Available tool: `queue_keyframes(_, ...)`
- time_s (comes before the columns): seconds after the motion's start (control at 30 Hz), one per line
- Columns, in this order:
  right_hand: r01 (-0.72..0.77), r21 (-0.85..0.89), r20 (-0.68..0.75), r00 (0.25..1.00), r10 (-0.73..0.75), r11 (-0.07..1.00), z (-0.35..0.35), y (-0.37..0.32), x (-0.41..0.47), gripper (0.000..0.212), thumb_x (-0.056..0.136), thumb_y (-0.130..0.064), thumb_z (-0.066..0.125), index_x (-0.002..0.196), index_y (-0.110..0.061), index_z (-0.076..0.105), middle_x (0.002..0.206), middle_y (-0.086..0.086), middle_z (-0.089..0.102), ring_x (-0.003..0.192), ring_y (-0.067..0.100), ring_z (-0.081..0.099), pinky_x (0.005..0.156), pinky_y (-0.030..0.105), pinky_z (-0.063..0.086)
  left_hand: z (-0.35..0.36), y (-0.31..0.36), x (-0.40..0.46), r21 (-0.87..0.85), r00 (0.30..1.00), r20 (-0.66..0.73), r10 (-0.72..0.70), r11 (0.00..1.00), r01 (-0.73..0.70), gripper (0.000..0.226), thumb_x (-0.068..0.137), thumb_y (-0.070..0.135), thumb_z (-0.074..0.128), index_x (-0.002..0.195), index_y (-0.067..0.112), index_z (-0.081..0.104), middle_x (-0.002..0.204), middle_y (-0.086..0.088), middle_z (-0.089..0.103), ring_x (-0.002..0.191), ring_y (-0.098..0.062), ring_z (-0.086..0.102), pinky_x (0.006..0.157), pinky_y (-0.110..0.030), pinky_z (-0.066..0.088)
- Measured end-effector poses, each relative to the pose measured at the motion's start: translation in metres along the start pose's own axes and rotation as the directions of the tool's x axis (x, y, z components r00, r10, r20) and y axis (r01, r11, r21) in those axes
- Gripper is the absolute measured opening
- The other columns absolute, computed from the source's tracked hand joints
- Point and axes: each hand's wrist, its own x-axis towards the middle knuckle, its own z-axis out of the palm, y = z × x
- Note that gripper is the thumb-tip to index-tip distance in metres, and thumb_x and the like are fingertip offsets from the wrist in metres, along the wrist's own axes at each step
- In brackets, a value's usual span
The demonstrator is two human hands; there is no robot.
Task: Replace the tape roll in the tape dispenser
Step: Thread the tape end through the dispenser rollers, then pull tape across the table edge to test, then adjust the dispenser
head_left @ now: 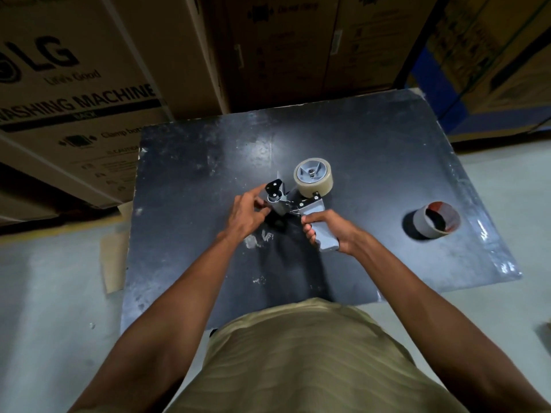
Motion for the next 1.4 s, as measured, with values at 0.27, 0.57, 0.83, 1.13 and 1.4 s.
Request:
queue_keyframes(0.27,0.168,-0.040,-0.262,0.950,-0.172,0.985,-0.008,0.020,-0.055,0.003,0.089,-0.005,0.064,0.090,-0.007,0.062,0.070,0.008,0.060,0.053,0.014,0.054,0.046,0.024,0.047,0.039,0.017,-0.023,-0.039,0.988,0.095,0.118,0.993,-0.115,0.060,0.079,0.012,0.076,0.135,0.027,0.060,0.079,0.020,0.072,0.088,-0.016,0.069,0.093,-0.030,0.053)
queue_keyframes(0.57,0.289,-0.242,-0.455,0.809,-0.371,0.926,0.008,0.054,-0.080,0.007,0.088,-0.004,0.067,0.081,-0.005,0.065,0.067,0.014,0.063,0.054,0.020,0.056,0.051,0.030,0.047,0.060,0.016,-0.033,0.114,0.951,0.178,0.253,0.954,-0.276,0.027,0.074,0.010,0.070,0.101,0.009,0.074,0.099,-0.007,0.069,0.101,-0.033,0.056,0.093,-0.026,0.041)
queue_keyframes(0.83,0.238,-0.582,-0.509,0.639,-0.577,0.777,0.018,0.084,-0.071,0.025,0.086,-0.015,0.068,0.061,-0.008,0.068,0.059,0.009,0.071,0.052,0.017,0.067,0.059,0.031,0.056,0.050,0.022,-0.039,0.215,0.925,0.290,0.244,0.926,-0.312,0.052,0.080,0.024,0.075,0.131,0.022,0.063,0.159,-0.007,0.028,0.142,-0.033,0.026,0.115,-0.046,0.022)
queue_keyframes(1.13,0.084,-0.740,-0.508,0.580,-0.637,0.667,0.031,0.115,-0.059,0.026,0.088,-0.029,0.070,0.083,-0.003,0.068,0.076,0.010,0.069,0.069,0.029,0.065,0.058,0.037,0.049,0.045,-0.010,-0.046,0.469,0.832,0.469,0.296,0.715,-0.519,0.090,0.067,0.093,0.025,0.138,0.044,0.050,0.167,-0.004,-0.007,0.151,-0.034,0.000,0.119,-0.057,0.008)
queue_keyframes(1.4,0.019,-0.759,-0.535,0.553,-0.639,0.651,0.031,0.143,-0.052,0.033,0.090,-0.028,0.071,0.102,0.002,0.067,0.095,0.021,0.073,0.085,0.038,0.068,0.070,0.035,0.051,0.045,-0.020,-0.041,0.512,0.796,0.486,0.362,0.620,-0.594,0.096,0.062,0.101,0.027,0.138,0.047,0.050,0.166,-0.002,0.002,0.152,-0.034,0.002,0.118,-0.057,0.010)
